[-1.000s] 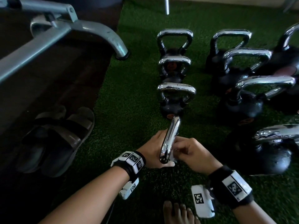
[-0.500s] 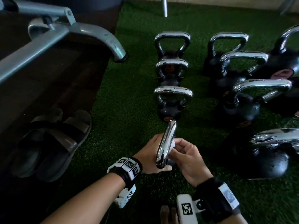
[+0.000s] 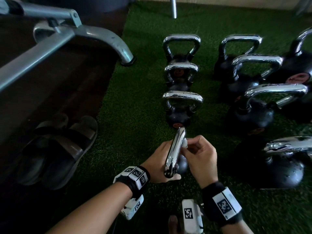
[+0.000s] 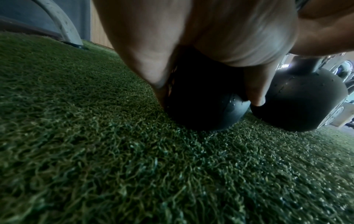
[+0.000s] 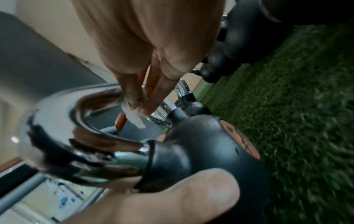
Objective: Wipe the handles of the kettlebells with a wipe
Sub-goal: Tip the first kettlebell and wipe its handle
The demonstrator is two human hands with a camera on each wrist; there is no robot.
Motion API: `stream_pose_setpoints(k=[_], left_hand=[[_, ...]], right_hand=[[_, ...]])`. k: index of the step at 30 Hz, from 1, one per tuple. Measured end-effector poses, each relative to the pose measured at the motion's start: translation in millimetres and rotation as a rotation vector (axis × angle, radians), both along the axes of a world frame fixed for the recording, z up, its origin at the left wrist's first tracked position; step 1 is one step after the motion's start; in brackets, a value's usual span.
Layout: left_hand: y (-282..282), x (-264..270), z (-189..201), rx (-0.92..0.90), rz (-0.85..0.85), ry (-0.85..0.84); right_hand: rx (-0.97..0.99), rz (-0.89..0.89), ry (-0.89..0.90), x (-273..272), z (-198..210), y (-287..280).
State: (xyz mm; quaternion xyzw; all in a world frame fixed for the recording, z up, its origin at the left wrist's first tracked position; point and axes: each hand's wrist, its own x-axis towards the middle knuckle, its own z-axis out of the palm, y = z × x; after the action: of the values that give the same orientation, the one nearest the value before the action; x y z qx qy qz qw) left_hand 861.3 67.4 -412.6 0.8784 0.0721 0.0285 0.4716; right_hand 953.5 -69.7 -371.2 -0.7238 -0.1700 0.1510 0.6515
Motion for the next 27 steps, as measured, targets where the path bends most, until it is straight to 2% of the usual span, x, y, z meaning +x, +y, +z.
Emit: stream_pose_setpoints(k=[3,7,12,16,21,23,27], left_hand=[[-1,0,1,-0.004,0.025,0.020],[-4,2,6,0.025,0.001,0.011],[-6,-3,2,0.001,0.000,0.061],[-4,-2,8,0.004,-0.044,0.004],[-1,-3,1,0.080,-0.050,0.000],[-3,-3,3,0.108,-0.061,0.012],[6,-5,6,0.272,-0.143,0.195]], right_hand=[[-0.127,-0.114,-0.087,7,6,8],[-0.266,-0.188,-0.092,11,3,20],[-0.363,-0.190,-0.100,10,8,25],[-0.432,-0.145,-0.127,8,6,22],[-0.531,-0.053,-0.034,17,12,17],[-0.559,-0.003,-0.116,19,17,11],[-0.421,0.082,-0.487,30,29,-7]])
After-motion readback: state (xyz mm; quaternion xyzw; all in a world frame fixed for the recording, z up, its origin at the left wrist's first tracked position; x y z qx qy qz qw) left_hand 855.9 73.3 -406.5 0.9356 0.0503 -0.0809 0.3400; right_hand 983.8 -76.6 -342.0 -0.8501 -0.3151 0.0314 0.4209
